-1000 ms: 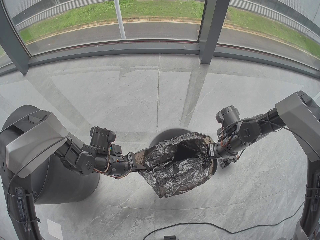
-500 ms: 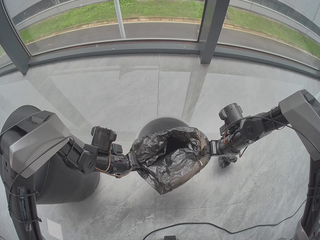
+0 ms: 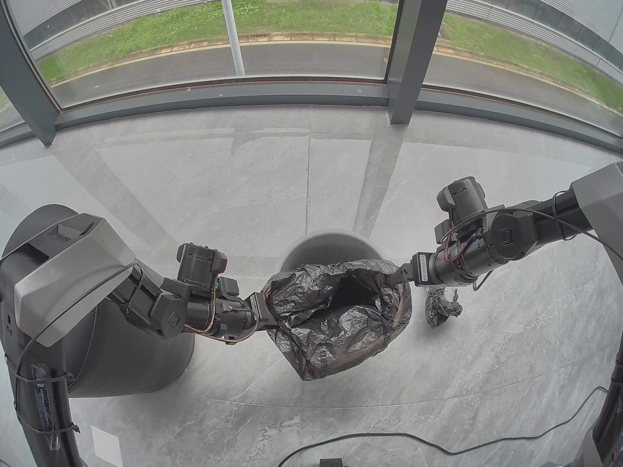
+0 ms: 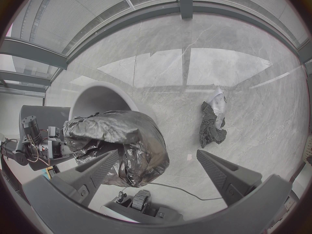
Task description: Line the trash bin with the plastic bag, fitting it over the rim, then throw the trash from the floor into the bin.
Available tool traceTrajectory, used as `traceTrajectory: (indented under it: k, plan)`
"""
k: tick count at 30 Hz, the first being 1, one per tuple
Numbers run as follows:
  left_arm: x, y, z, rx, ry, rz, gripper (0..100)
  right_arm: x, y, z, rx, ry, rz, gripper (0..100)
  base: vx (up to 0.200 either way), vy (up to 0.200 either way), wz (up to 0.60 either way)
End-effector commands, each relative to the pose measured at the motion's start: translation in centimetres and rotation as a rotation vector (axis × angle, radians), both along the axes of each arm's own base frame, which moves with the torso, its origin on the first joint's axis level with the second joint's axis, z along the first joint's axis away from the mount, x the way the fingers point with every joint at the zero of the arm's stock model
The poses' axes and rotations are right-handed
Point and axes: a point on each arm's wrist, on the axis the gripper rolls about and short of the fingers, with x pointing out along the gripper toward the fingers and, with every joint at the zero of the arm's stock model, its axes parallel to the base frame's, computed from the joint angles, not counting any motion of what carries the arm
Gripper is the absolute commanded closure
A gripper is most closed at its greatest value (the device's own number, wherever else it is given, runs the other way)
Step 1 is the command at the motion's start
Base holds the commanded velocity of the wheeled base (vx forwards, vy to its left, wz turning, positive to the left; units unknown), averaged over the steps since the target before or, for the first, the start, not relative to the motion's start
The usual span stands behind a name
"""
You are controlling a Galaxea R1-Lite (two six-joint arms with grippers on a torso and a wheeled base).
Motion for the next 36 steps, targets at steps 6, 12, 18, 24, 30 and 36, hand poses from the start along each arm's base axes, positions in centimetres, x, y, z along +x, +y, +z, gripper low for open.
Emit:
traceTrajectory:
  k: [6, 12, 18, 24, 30, 36]
  plan:
    - [0.0, 0.1, 0.2, 0.03, -0.02, 0.024, 100, -0.6, 0.9, 1.3, 0.012, -0.034, 0.026, 0, 0.0, 0.0, 0.0]
    - [0.2, 0.4, 0.7, 0.075, -0.084, 0.029, 100, -0.3, 2.0, 2.7, 0.026, -0.088, 0.046, 0, 0.0, 0.0, 0.0]
    - [-0.8, 0.5, 1.1, 0.081, -0.073, 0.021, 100, -0.4, 2.5, 2.5, 0.0, -0.092, 0.038, 0, 0.0, 0.0, 0.0]
    - [-1.3, 0.7, 1.3, 0.095, -0.079, 0.028, 100, -0.5, 2.4, 2.5, 0.001, -0.091, 0.035, 0, 0.0, 0.0, 0.0]
    - [-1.0, 0.9, 1.1, 0.135, -0.136, -0.01, 100, -0.4, 2.4, 2.4, 0.0, -0.089, 0.035, 0, 0.0, 0.0, 0.0]
    - [-0.3, 0.6, 1.0, 0.146, -0.191, -0.032, 100, -0.3, 2.7, 2.3, 0.0, -0.092, 0.051, 0, 0.0, 0.0, 0.0]
